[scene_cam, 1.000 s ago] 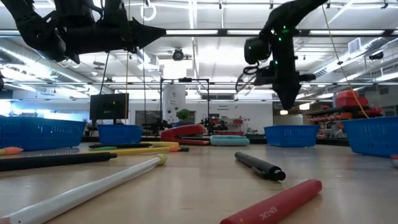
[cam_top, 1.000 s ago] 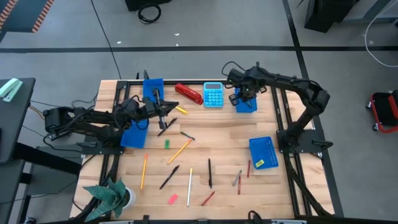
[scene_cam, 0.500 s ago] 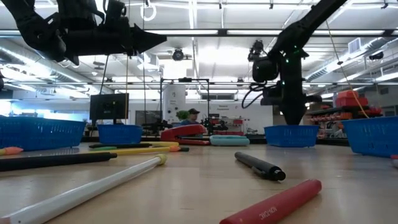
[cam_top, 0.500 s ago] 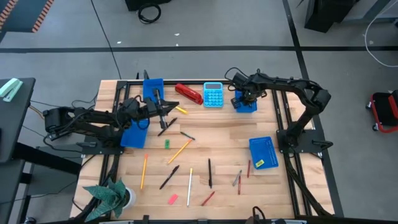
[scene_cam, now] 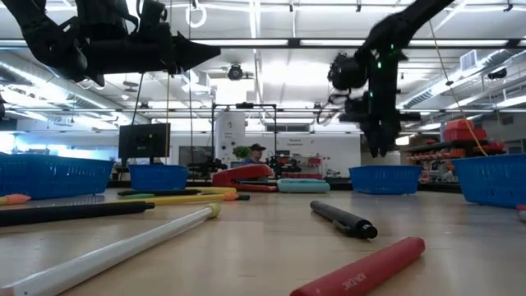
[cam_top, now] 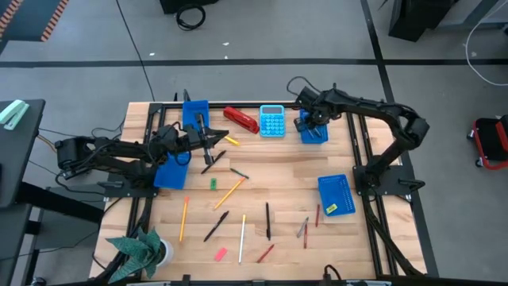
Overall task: Sort crayons/erasers/pens/pencils in bins
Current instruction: Put the top gray crayon into the top right bin, then put the middle red crayon into the top right bin
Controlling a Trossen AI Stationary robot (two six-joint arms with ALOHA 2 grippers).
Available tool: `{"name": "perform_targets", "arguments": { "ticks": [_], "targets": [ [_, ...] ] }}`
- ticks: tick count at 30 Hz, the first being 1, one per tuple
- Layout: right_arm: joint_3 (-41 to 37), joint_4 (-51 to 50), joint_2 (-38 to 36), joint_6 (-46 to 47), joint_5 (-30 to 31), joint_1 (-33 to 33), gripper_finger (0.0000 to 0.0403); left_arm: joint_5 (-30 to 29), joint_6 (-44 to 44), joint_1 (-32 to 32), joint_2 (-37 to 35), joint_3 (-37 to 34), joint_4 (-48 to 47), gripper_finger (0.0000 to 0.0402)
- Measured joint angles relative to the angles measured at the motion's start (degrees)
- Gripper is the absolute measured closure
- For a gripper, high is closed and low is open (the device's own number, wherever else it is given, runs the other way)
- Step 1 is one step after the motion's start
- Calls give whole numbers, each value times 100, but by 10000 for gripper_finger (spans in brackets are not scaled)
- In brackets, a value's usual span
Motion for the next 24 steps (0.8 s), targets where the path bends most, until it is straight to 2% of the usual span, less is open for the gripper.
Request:
{"name": "perform_targets", "arguments": {
  "ticks": [5,12,19,24],
  "targets": [
    [567,-850,-488,1041,-422,587,283,0,5,0,0,0,1,382],
    [682,-1068,-806,3535,-1010,2707,287,0,7,1,0,0,1,388],
    [680,-924,-374,5879,-1093,4665,288,0,4,11,0,0,63,376],
    [680,65,113,7461,-1093,5702,288,0,-76,11,2,0,216,379]
  ]
}}
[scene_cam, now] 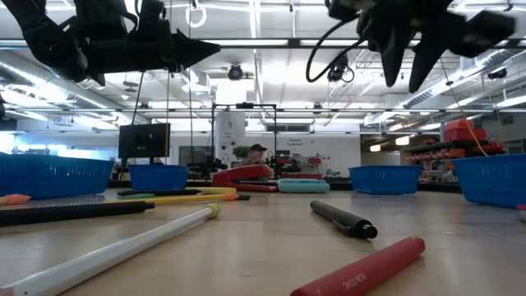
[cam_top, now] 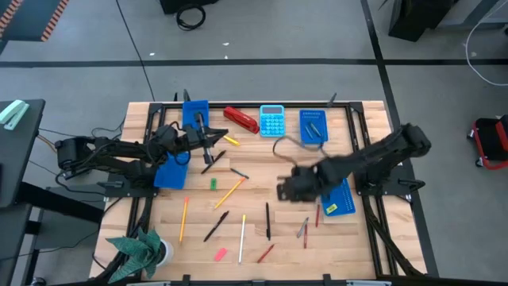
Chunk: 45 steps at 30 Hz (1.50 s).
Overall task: Sort crayons/erasers/pens/pencils in bins
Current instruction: Put the middle red crayon into the top right bin
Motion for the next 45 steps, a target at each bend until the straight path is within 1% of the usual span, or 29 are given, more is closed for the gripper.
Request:
{"name": "perform_targets", "arguments": {
  "ticks": [2,5,9,11,15,18,20,26,32,34,38,45],
  "targets": [
    [0,520,218,557,-39,339,288,0,-15,0,0,0,110,383],
    [0,1120,559,1115,-283,745,288,0,-32,0,1,0,347,387],
    [0,1193,865,1847,-493,1169,288,2,-116,0,2,102,437,386],
    [0,1160,1005,1976,-639,1306,288,1,-270,0,2,168,417,382],
    [0,1146,1321,1989,-969,1423,288,3,-370,0,2,229,203,378],
    [0,943,1480,1737,-1319,1383,288,2,-368,0,2,232,169,380],
    [0,783,1533,1624,-1393,1352,288,2,-370,0,2,232,163,384],
    [0,573,1568,1634,-1322,1384,288,2,-370,0,2,232,150,388],
    [0,408,1658,1649,-555,1544,288,2,-368,0,0,232,-44,378],
    [0,381,1747,1649,-561,1561,288,2,-368,0,0,233,-118,378],
    [0,409,1903,1486,-790,1591,288,1,-367,0,29,234,-130,385],
    [0,392,1944,1435,-768,1595,289,0,-369,0,313,234,19,385]
  ]
}}
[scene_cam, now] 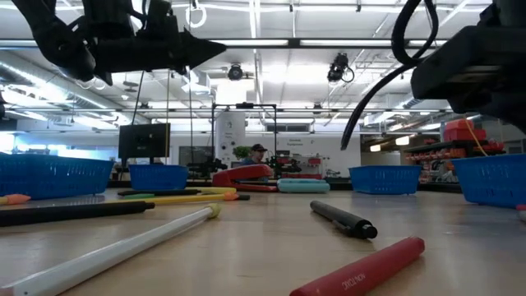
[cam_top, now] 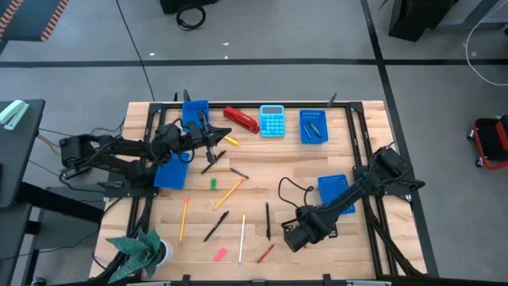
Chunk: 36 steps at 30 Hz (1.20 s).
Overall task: Sort crayons/erasers/pens/pencils in bins
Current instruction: Put the middle red crayon into the top right bin
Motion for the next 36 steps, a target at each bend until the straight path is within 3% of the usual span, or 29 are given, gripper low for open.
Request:
{"name": "perform_targets", "arguments": {
  "ticks": [12,29,36],
  "targets": [
    [-81,6,14,-40,142,0,325,0,-1,0,105,0,153,388],
    [-79,121,218,-63,164,-1,330,0,-8,0,103,0,150,389],
    [-61,105,260,-101,230,47,361,1,-10,0,103,0,149,378]
  ]
}}
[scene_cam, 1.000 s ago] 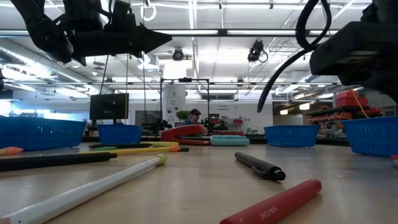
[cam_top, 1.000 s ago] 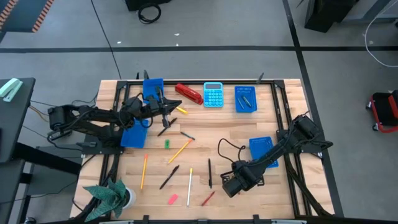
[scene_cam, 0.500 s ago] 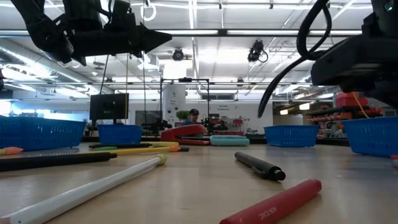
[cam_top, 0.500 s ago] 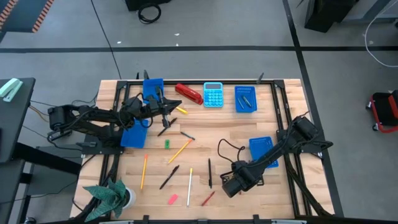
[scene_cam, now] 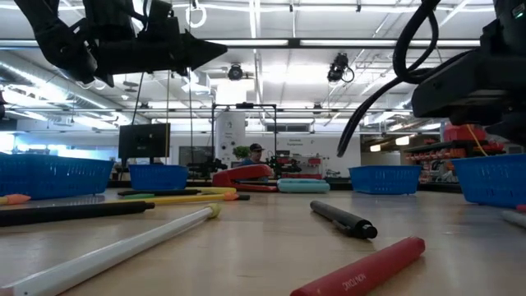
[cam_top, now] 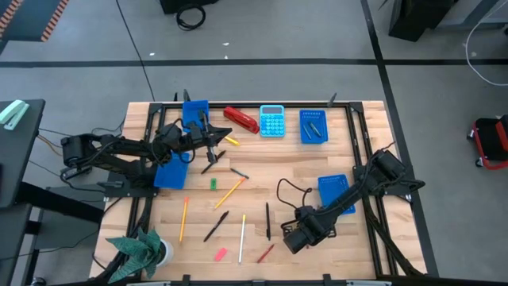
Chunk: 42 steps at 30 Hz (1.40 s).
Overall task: Sort crayons/erasers/pens/pencils in bins
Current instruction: Put the middle red crayon into the top right bin
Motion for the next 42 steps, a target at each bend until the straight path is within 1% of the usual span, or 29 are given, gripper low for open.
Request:
{"name": "perform_targets", "arguments": {
  "ticks": [6,11,17,21,24,28,31,33,38,42],
  "targets": [
    [-7,-12,-34,-94,-31,23,368,-1,2,-2,0,0,2,387],
    [-42,-170,-162,-179,-306,27,370,-1,2,-2,0,0,6,393],
    [-35,-285,-456,-225,-324,19,370,0,1,-2,0,0,10,377],
    [-33,-482,-822,-197,-294,-8,370,-1,0,-2,0,0,12,380],
    [-29,-713,-1152,-197,-46,-87,370,0,0,-2,0,0,12,387],
    [-26,-1225,-1597,-356,766,-279,370,1,0,-2,0,0,12,391],
    [-24,-1674,-1865,-664,1284,-542,370,-1,0,-2,0,0,12,388],
    [-24,-1893,-1979,-992,1442,-770,370,1,0,-1,0,0,12,381],
    [-24,-2272,-2116,-2079,1602,-1472,370,-1,4,-2,0,0,10,374],
    [-24,-2409,-2114,-3096,1613,-2039,370,1,4,-2,0,0,9,385]
  ]
}}
